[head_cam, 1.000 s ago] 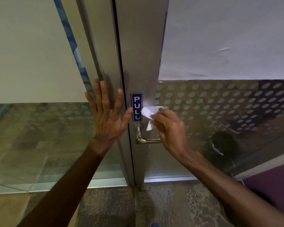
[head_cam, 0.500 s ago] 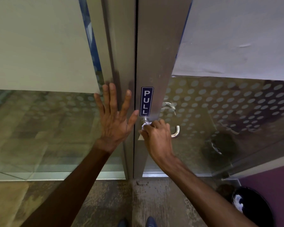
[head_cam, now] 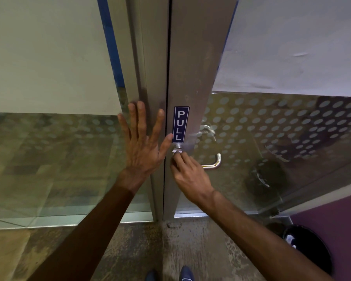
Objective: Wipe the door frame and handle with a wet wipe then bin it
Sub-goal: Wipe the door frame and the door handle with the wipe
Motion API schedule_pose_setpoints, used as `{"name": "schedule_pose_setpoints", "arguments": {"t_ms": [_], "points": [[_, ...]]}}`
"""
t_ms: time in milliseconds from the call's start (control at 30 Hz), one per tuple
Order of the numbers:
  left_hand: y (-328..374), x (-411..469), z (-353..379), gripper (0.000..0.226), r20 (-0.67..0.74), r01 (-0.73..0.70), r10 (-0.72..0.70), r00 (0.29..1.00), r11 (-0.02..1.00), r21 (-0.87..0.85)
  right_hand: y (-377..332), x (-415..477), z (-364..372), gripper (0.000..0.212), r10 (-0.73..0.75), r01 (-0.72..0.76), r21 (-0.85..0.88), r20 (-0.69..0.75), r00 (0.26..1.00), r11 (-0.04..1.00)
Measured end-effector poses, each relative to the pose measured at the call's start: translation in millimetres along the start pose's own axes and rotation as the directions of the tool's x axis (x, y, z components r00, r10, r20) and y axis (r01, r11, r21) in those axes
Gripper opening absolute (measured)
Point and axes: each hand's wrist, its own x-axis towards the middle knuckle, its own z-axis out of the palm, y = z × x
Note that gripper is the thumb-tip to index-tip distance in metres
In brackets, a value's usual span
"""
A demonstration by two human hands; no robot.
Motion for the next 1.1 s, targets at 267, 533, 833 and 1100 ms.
{"name": "schedule_pose_setpoints", "arguments": {"t_ms": [267,533,833,1100], "points": [[1.0,-2.4,-0.1,0.078,-0.032,0.003,-0.003,0.999,1.0,0.005,23.9,-22.4,-2.2,0.019,-0.264,0.254,-0.092,-0.124,0.957,0.963],[1.1,-6.2,7.0,0.079,-0.056,0.021,-0.02,0.998,1.0,0.02,62.5,-60.5,-5.7,0.019,-0.276,0.264,-0.085,-0.191,0.942,0.961],[-1.8,-3.8,9.6,0.08,-0.081,0.023,-0.02,0.996,0.999,0.035,95.8,-83.1,-8.6,0.023,-0.267,0.258,-0.066,-0.202,0.942,0.964],[1.6,-5.7,4.3,0.08,-0.053,0.029,-0.026,0.998,0.998,0.052,41.4,-39.6,-2.8,0.03,-0.21,0.218,0.024,-0.194,0.958,0.976]]}}
